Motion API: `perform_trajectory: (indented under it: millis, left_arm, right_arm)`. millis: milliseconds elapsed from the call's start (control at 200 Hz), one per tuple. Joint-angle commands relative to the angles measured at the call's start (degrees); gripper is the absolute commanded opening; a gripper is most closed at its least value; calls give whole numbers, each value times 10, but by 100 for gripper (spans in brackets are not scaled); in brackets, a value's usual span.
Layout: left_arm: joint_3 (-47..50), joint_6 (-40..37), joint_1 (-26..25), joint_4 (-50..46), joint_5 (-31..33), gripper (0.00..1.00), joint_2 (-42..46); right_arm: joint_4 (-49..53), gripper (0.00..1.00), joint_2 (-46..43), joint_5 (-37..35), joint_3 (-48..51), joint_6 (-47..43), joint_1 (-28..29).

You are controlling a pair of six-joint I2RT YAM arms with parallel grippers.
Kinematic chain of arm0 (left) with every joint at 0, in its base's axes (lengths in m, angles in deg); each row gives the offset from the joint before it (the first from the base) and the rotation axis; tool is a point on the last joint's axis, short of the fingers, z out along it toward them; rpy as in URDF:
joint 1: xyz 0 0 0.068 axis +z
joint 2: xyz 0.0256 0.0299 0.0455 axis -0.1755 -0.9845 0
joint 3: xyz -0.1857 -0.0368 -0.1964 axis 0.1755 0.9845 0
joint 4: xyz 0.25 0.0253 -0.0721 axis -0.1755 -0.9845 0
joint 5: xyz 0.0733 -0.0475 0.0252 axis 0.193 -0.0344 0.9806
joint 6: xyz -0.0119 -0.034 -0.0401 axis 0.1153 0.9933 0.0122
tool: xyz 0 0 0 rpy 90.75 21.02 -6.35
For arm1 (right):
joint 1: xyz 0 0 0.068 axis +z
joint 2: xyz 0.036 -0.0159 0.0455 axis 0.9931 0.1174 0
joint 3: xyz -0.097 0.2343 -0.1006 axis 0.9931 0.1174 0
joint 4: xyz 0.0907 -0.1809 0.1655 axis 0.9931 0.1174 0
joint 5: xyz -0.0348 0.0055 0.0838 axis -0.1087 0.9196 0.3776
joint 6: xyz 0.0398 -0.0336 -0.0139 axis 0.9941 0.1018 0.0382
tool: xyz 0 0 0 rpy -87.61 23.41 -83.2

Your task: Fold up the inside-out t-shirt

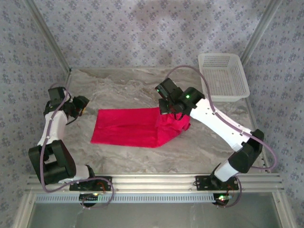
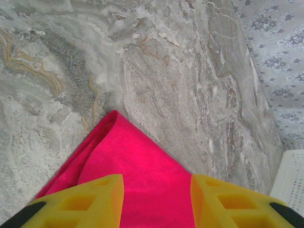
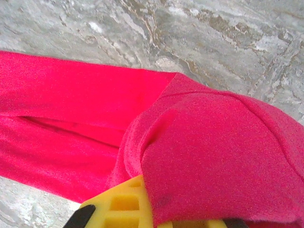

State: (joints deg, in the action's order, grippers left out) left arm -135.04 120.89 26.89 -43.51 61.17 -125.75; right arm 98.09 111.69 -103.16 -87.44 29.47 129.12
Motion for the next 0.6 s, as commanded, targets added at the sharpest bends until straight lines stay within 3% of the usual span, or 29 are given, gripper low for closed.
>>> perform_trajectory:
  millis: [0,305,595]
  left_arm:
    - [1,2,3,-2,-20,41,-5]
    - [19,25,-11,30,-24,41,-20]
    - [60,95,-143,163,-27,40,-145]
  right_arm:
    - [29,0,-4,-21,0,17,-5]
    - [10,0,-59,-6,81,15,-55]
    - [-3,0,-100,35,119,-4,-118]
